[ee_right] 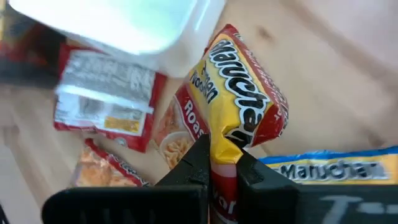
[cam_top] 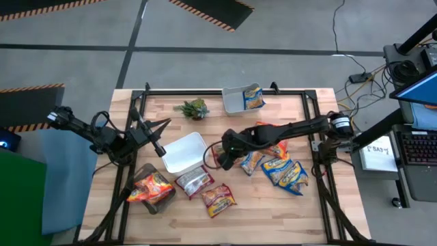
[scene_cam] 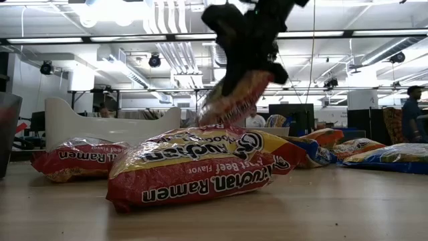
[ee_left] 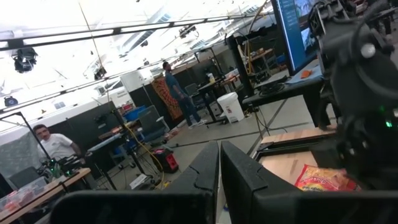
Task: Sort Maruchan noodles
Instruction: Put the red noodle pack into the white bin
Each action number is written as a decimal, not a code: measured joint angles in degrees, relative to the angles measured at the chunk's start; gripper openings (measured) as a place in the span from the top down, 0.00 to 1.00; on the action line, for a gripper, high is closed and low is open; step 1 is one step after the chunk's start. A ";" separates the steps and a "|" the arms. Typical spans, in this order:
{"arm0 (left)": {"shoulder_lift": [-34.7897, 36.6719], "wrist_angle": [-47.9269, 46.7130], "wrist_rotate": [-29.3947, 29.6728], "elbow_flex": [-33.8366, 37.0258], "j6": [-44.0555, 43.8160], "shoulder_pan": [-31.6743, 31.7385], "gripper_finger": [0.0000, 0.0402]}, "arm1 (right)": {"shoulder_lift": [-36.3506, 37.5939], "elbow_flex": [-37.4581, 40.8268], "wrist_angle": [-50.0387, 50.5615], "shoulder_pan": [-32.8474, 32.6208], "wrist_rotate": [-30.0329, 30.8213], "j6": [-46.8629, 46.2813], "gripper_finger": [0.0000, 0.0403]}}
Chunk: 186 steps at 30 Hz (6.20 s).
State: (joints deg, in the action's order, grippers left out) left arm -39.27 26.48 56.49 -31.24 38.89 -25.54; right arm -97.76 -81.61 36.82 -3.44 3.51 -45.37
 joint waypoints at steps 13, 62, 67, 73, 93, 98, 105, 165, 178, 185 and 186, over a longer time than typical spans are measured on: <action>-0.02 0.90 -0.02 0.00 -0.26 0.00 1.00 | 0.11 -15.92 9.72 1.56 7.12 9.52 0.98; 0.63 -0.57 0.15 0.00 -0.22 0.00 1.00 | -31.79 -52.97 25.45 9.35 -6.97 28.93 0.68; 0.63 -0.57 0.15 0.00 -0.22 0.00 1.00 | -31.37 -52.95 26.07 9.40 -12.10 29.67 0.63; 0.63 -0.57 0.15 0.00 -0.23 0.01 1.00 | -31.21 -52.93 26.33 9.33 -14.44 29.07 0.69; 0.61 -1.16 0.15 0.00 -0.22 0.00 1.00 | -25.94 -52.88 33.38 7.64 -10.38 29.22 0.54; 0.61 -1.16 0.15 0.00 -0.23 0.02 1.00 | -26.17 -51.52 31.90 3.12 -10.51 33.01 0.62; 0.35 -1.25 0.13 0.00 -0.44 0.02 1.00 | -26.51 -42.04 18.42 -2.54 -10.58 34.05 0.78; -1.89 -5.36 0.54 -0.02 -9.14 -0.43 1.00 | -32.56 -25.93 -21.29 -11.89 2.27 38.20 0.36; -2.29 -5.31 0.52 -0.02 -10.04 -0.81 1.00 | -34.05 -25.28 -25.71 -10.09 -2.95 39.40 0.43; -2.27 -5.29 0.50 -0.02 -9.94 -0.81 1.00 | -36.30 -25.13 -28.95 -7.94 -10.98 38.52 0.44; -2.34 -5.30 0.52 -0.02 -9.94 -0.81 1.00 | -36.30 -25.13 -28.85 -7.66 -11.56 38.47 0.44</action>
State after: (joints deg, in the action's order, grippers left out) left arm -41.60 21.18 57.01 -31.27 28.95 -26.35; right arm -134.06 -106.74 7.97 -11.10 -8.05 -6.90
